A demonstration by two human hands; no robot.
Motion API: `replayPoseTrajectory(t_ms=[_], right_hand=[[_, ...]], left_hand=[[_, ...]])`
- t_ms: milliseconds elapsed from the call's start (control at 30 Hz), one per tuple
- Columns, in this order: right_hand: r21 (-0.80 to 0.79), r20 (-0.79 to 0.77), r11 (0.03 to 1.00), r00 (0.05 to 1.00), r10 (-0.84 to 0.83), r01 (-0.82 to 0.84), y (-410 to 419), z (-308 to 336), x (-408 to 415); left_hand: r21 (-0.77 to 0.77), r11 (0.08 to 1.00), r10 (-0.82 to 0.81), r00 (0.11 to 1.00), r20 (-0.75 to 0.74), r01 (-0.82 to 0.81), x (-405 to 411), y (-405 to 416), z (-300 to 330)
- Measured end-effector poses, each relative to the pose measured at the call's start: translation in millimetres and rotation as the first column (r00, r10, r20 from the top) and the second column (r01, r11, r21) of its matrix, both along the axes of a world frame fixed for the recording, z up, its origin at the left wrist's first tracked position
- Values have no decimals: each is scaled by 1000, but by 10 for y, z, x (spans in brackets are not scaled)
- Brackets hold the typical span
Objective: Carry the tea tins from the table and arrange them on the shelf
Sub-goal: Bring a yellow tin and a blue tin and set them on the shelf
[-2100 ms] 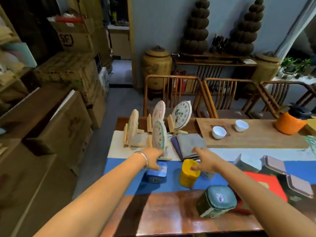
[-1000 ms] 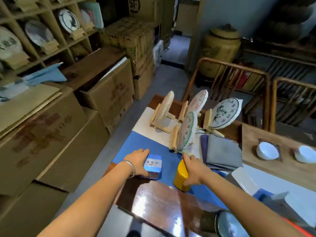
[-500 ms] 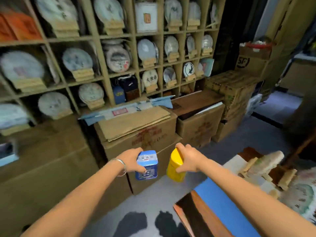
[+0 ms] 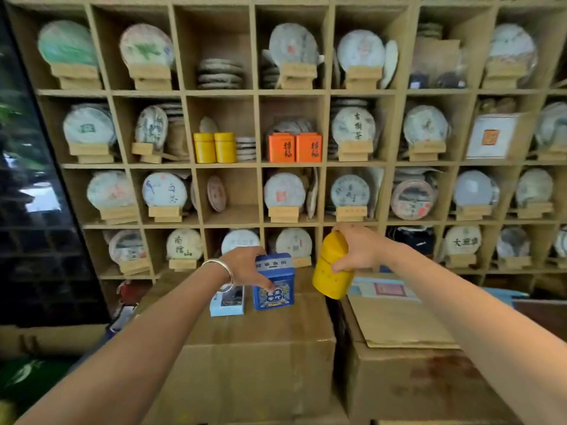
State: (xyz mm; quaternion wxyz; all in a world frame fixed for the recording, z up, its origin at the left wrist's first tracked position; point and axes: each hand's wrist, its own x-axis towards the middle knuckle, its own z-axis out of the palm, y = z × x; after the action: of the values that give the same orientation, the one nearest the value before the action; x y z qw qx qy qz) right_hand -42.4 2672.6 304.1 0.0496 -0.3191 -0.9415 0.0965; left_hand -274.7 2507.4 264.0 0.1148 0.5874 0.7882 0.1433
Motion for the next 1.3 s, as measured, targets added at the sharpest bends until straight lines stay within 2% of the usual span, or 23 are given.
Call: replayPoseTrajectory(t_ms=[100,200,400,567,700,900,967,1067,1233,1300], right_hand=[[-11,-45,997,997,69,-70,29,322,-559],[44,-92,989,985,146,-143,88,588,-1069],[106,-111,963,960,258,-247,311,899,-1932],[159,-80,938,943,324,-309,697,964,-2560],[165,-67,926,933,353,-339,1128,1101,-3055],[253,-129,901,910,393,-353,1741,1406,-3735],[288,-128,898,916,379,-332,1907,1535,-3926],[380,-48,885,950,307,-267,2129,1753,-4224],[535,36,824,979,202,-189,2318,2022,-4661],[541,78,822,984,161,-178,2347,2081,-4819]], left_hand=[[15,998,67,997,32,-67,-464,-226,189],[29,992,122,991,48,-123,-874,-380,332],[115,965,214,961,173,-236,-1648,-456,640],[181,939,263,949,173,-293,-2239,-64,924],[198,941,250,958,142,-275,-2688,449,1145],[219,942,246,967,70,-255,-3371,1111,1360],[218,942,247,967,64,-255,-3600,1270,1368],[202,953,224,974,34,-226,-3929,1461,1375],[183,976,123,992,-17,-117,-4399,1695,1509],[158,985,76,997,-2,-75,-4593,1777,1588]])
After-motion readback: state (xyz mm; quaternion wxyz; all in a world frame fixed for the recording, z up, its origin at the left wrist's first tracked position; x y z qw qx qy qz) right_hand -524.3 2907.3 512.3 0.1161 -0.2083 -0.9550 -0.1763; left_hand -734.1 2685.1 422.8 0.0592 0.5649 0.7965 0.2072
